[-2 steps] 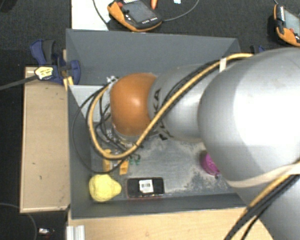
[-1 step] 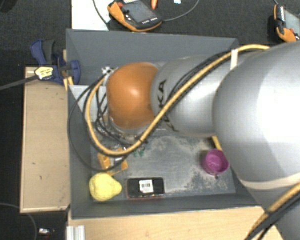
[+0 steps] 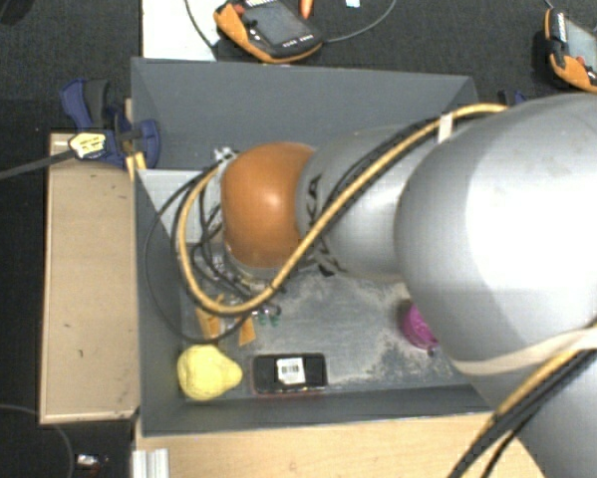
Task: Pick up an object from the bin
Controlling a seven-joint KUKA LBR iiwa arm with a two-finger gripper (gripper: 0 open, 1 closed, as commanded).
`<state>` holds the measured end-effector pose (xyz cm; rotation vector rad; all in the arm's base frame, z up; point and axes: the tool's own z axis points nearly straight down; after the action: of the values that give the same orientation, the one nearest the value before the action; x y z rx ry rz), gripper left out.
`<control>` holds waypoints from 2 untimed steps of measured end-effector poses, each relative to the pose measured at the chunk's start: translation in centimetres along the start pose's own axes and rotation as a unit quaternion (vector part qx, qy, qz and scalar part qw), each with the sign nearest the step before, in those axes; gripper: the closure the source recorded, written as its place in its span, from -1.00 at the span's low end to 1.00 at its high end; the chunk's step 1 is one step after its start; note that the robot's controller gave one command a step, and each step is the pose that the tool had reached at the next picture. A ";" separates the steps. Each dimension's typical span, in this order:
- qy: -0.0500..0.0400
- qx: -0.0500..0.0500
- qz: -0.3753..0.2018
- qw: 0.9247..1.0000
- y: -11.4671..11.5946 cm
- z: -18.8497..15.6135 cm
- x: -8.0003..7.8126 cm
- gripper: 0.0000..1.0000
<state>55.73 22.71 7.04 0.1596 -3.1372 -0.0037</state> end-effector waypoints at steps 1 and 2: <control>-0.010 -0.001 -0.009 1.000 2.1 -0.1 -1.7 -1.00; -0.004 0.000 -0.001 1.000 0.6 -0.1 -0.7 1.00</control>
Offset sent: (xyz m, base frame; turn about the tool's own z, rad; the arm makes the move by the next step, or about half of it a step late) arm 0.0055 0.0069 0.0004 -0.0063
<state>56.34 23.41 7.15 0.1647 -3.1452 -0.0057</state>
